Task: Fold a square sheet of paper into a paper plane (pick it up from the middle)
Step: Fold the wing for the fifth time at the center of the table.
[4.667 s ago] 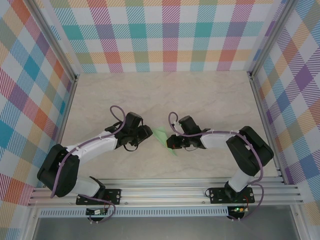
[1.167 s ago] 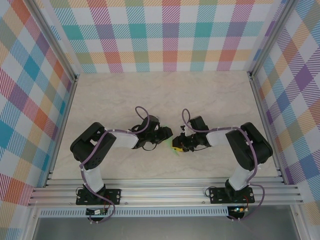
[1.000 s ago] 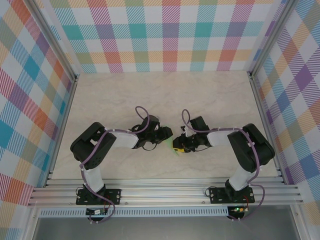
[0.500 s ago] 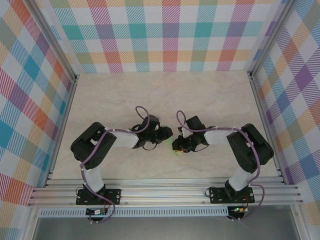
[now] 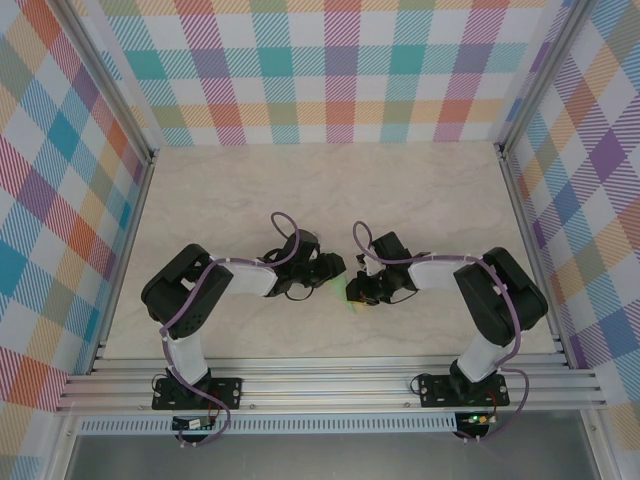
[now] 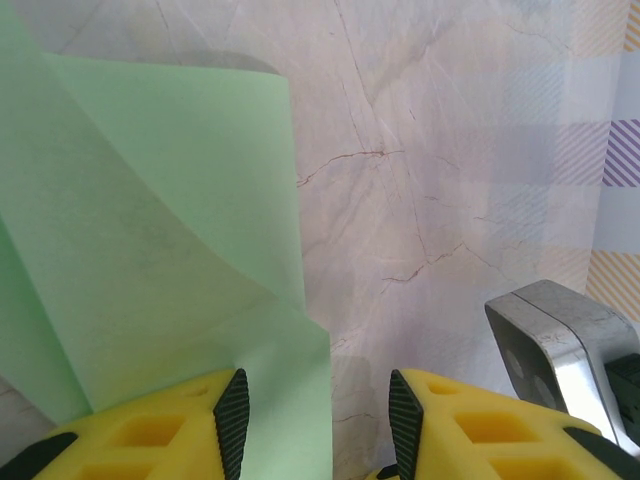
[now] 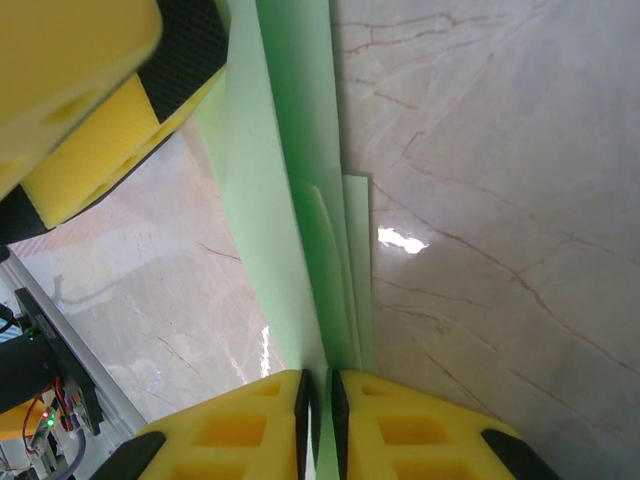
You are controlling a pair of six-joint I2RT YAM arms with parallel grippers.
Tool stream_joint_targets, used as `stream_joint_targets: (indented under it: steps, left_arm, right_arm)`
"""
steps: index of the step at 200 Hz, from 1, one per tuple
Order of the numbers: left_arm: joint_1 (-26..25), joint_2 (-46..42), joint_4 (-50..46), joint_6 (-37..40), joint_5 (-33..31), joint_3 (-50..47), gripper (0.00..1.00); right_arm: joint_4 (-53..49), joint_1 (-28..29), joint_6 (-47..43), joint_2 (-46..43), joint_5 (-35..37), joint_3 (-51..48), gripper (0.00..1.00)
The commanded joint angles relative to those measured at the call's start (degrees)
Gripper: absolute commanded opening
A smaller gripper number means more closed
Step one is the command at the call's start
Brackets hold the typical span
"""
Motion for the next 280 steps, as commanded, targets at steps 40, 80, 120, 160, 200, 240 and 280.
stream_joint_targets:
  steps: [40,80,120,160,200,240,280]
  left_arm:
    - [0.05,2.77,-2.36,1.31,0.25,0.75,0.44]
    - [0.07,2.83,-2.63,1.44,0.45,0.89,0.44]
    - [0.07,2.76,-2.9,1.35,0.31,1.01,0.44]
    - [0.06,2.73,-3.2,1.26,0.11,1.16,0.43]
    - [0.09,2.65,-3.56,1.26,-0.16,0.91,0.43]
    - [0.05,2.81,-3.86,1.31,-0.17,0.97,0.43]
    - [0.1,3.01,-3.95,1.27,-0.15,1.13,0.43]
  right_arm:
    - [-5.76,0.49,0.44,-2.98,0.86,2.23,0.2]
    - [-4.78,0.49,1.18,-1.32,-0.85,3.39,0.17]
    - [-3.77,0.49,1.19,-0.24,-1.72,1.94,0.08]
    - [-2.86,0.49,1.44,1.3,-0.71,-1.25,0.06]
    - [-2.74,0.56,1.46,1.77,-0.32,-2.29,0.07]
    - [-3.98,0.49,0.58,-1.09,-1.92,-1.93,0.12]
    - [-5.05,0.49,-1.06,-0.06,-2.49,-1.78,0.13]
